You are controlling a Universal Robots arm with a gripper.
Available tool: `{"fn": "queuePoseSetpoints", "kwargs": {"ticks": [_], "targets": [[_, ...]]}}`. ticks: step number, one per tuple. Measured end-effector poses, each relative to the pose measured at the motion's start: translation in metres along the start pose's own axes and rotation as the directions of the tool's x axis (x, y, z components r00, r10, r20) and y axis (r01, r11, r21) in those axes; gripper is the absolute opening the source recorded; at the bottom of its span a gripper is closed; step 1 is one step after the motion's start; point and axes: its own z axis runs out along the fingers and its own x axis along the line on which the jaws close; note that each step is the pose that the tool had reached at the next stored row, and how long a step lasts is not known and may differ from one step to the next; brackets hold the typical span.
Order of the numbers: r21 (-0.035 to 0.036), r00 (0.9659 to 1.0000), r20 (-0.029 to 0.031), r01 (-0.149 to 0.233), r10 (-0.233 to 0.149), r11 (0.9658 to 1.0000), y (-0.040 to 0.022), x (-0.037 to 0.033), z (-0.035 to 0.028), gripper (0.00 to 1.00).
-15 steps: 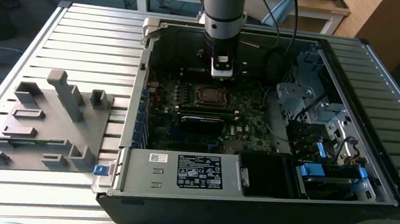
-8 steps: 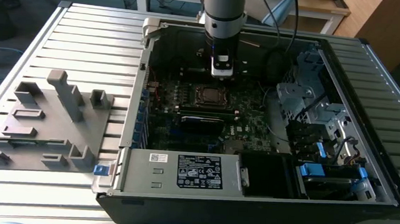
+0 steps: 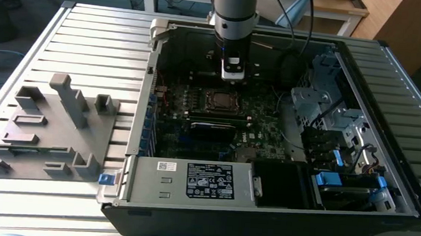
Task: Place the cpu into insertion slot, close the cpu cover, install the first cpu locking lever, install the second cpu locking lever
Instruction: 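Install the first cpu locking lever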
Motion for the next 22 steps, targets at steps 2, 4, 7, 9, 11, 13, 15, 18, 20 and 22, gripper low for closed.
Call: {"fn": "queuePoseSetpoints", "kwargs": {"ticks": [2, 4, 7, 9, 11, 13, 15, 18, 20, 22], "targets": [[-0.0073, 1.0000, -0.0043, -0.001, 0.001, 1.0000, -0.0003, 0.0004, 0.0001, 0.11], [-0.0202, 0.9999, -0.0119, -0.003, 0.003, 0.9998, -0.0004, 0.0005, 0.0002, 0.11], [-0.0281, 0.9998, -0.0168, -0.005, 0.004, 0.9996, -0.0003, 0.0006, 0.0002, 0.11], [-0.0284, 0.9998, -0.0169, -0.005, 0.004, 0.9996, -0.0003, 0.0006, 0.0002, 0.11], [-0.0285, 0.9998, -0.0169, -0.005, 0.004, 0.9996, -0.0003, 0.0005, 0.0003, 0.11], [-0.0285, 0.9998, -0.0169, -0.005, 0.004, 0.9996, -0.0003, 0.0005, 0.0002, 0.11], [-0.0284, 0.9998, -0.0168, -0.005, 0.004, 0.9996, -0.0004, 0.0005, 0.0002, 0.11], [-0.0287, 0.9999, -0.0158, -0.004, 0.004, 0.9996, -0.0005, 0.0005, 0.0011, 0.11], [-0.0273, 0.9999, -0.0150, -0.004, 0.003, 0.9996, -0.0005, 0.0006, 0.0013, 0.11], [-0.0271, 0.9999, -0.0149, -0.004, 0.003, 0.9996, -0.0006, 0.0006, 0.0013, 0.11]]}}
